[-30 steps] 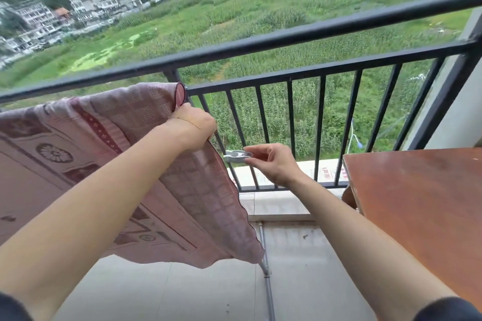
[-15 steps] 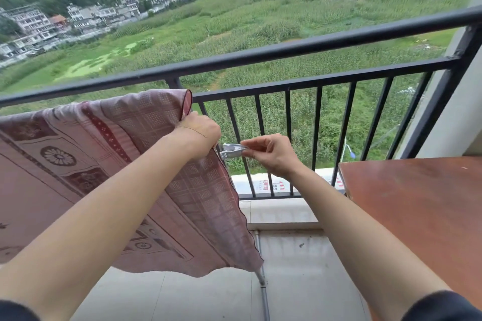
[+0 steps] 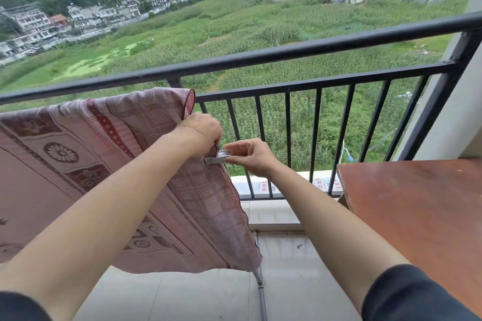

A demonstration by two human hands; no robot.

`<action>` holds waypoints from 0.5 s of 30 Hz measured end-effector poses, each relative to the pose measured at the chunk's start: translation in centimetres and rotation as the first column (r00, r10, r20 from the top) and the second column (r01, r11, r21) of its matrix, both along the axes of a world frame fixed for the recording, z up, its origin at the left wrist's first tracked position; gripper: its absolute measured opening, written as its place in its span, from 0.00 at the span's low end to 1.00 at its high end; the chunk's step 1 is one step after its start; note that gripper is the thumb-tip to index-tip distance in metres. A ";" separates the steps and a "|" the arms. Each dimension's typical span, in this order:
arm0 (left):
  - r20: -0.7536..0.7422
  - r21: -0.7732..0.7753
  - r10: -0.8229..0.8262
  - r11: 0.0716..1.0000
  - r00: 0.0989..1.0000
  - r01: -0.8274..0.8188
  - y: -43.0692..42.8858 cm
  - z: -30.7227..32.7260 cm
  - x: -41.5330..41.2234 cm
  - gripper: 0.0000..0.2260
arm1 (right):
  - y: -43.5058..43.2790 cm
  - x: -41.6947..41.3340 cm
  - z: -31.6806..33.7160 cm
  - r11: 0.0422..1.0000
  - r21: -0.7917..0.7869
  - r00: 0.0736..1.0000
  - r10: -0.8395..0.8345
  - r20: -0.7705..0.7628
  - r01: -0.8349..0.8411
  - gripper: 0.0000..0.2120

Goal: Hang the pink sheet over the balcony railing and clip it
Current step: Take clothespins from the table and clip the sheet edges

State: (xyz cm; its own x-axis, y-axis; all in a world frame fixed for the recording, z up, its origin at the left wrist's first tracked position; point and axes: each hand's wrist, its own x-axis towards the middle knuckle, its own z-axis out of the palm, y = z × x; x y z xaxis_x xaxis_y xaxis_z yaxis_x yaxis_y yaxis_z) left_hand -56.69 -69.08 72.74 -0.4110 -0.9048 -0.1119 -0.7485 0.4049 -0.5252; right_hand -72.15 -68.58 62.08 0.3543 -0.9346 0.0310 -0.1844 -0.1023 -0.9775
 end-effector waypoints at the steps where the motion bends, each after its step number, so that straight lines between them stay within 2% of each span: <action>1: -0.015 0.010 0.000 1.000 1.000 0.000 0.1 0.1 0.0 0.09 | -0.1 -0.3 -0.1 1.000 0.016 1.000 0.022 -0.004 -0.022 0.22; 5: -0.056 0.008 -0.047 0.999 0.997 0.047 0.6 0.3 -0.5 0.11 | 0.2 -1.8 0.1 0.998 -0.041 0.986 0.030 -0.161 -0.037 0.33; 8: -0.155 -0.027 -0.052 0.998 0.987 0.048 1.4 0.5 -1.3 0.12 | 0.9 -3.7 -0.3 0.990 -0.127 0.959 -0.092 -0.266 0.060 0.32; 11: -0.343 -0.190 -0.123 0.980 0.931 0.059 1.5 -0.9 -1.8 0.18 | 2.1 -6.5 -2.1 0.940 -0.264 0.867 -0.310 -0.390 0.217 0.29; 13: -0.486 -0.306 -0.255 0.946 0.836 0.111 1.2 -3.5 -4.1 0.18 | 4.0 -10.4 -4.6 0.886 -0.331 0.760 -0.452 -0.468 0.323 0.29; 15: -0.583 -0.328 -0.282 0.940 0.762 0.097 1.6 -6.5 -6.2 0.18 | 6.5 -13.8 -7.2 0.864 -0.334 0.665 -0.504 -0.551 0.377 0.29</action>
